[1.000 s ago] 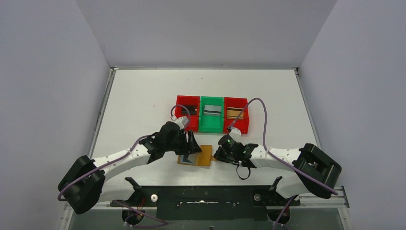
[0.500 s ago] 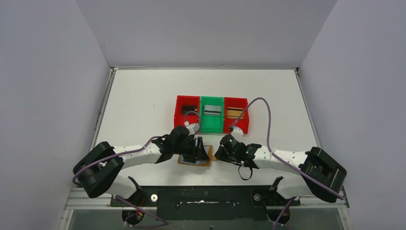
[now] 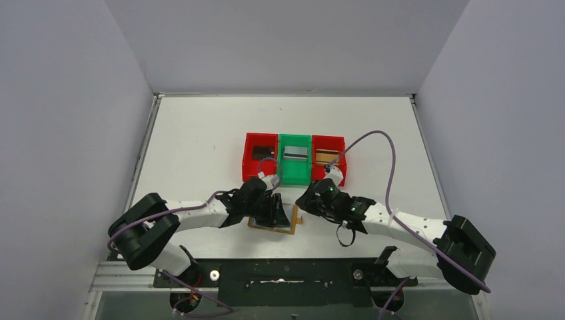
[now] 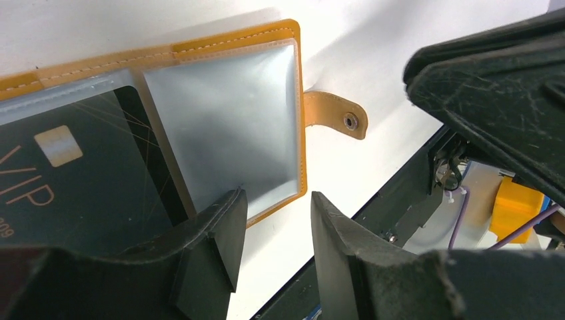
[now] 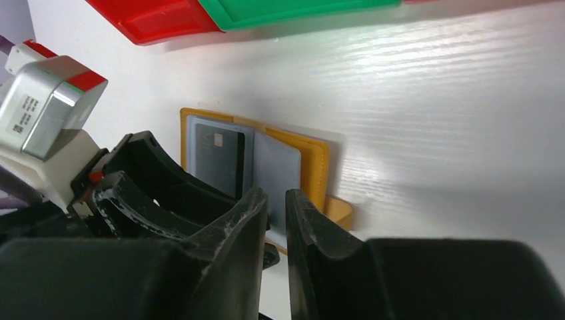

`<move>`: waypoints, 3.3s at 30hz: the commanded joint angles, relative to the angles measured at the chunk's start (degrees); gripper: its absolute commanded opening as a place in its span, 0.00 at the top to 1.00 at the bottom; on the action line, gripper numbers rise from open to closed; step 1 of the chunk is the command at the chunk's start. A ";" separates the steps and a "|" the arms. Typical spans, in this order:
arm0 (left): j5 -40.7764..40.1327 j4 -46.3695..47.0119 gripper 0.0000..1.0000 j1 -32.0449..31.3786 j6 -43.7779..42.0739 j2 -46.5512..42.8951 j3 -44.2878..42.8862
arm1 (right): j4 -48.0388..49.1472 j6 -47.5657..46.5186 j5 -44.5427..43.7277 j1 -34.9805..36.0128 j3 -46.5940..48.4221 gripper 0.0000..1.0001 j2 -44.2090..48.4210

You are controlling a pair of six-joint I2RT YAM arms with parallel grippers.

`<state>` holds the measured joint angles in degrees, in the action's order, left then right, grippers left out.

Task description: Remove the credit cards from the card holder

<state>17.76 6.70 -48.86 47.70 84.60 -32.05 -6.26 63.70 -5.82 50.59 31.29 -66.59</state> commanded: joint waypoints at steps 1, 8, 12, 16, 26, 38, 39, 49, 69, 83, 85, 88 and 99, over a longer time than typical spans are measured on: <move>-2.05 0.90 0.61 -0.34 -0.07 -1.21 0.33 | 8.64 -1.51 5.64 -0.88 4.64 0.84 -6.01; -3.64 0.25 0.61 -0.33 0.02 -2.87 0.74 | 14.10 -1.97 11.42 -1.07 7.27 0.88 -16.46; -5.21 -2.29 0.62 -0.41 -0.75 -3.96 0.87 | 13.76 -0.32 10.29 -0.89 4.60 0.89 -18.19; -5.88 -1.72 0.63 -0.44 -0.33 -6.46 1.94 | 16.30 -0.30 11.72 -1.02 0.79 0.86 -18.66; -15.30 -12.45 0.48 0.14 -2.56 -16.47 -1.50 | 11.13 -0.16 8.63 -0.76 -0.15 0.88 -21.11; -12.62 -14.06 0.41 8.04 -3.49 -13.96 1.05 | 9.43 -1.26 6.93 -0.23 1.06 0.83 -19.96; -11.95 -13.37 0.43 7.69 -3.49 -13.27 0.99 | 10.03 -1.17 7.41 -0.25 1.06 0.83 -20.09; -11.91 -11.05 0.58 4.48 -1.53 -11.67 2.18 | 14.00 -0.65 9.62 -0.24 1.73 0.82 -21.11; -14.53 -12.48 0.60 4.43 0.33 -11.57 3.58 | 29.00 -0.80 14.00 0.43 -1.11 0.48 -19.48; -16.61 -14.07 0.62 4.43 1.38 -14.84 3.93 | 24.43 -0.17 10.80 1.93 2.60 0.70 -22.56; -17.43 -14.96 0.61 4.55 1.43 -15.79 3.42 | 23.03 0.03 10.41 2.04 3.24 0.71 -23.35; -18.98 -17.68 0.52 6.36 0.26 -17.56 1.35 | 21.17 0.19 9.09 2.33 3.45 0.74 -23.63; -15.32 -19.63 0.26 25.96 -10.49 -15.85 -10.46 | 19.42 -0.50 8.37 2.15 2.12 0.75 -22.81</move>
<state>-0.16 -15.25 -29.12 42.63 67.20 -37.30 14.70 63.94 5.21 52.60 33.10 -89.93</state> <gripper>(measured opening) 0.731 0.247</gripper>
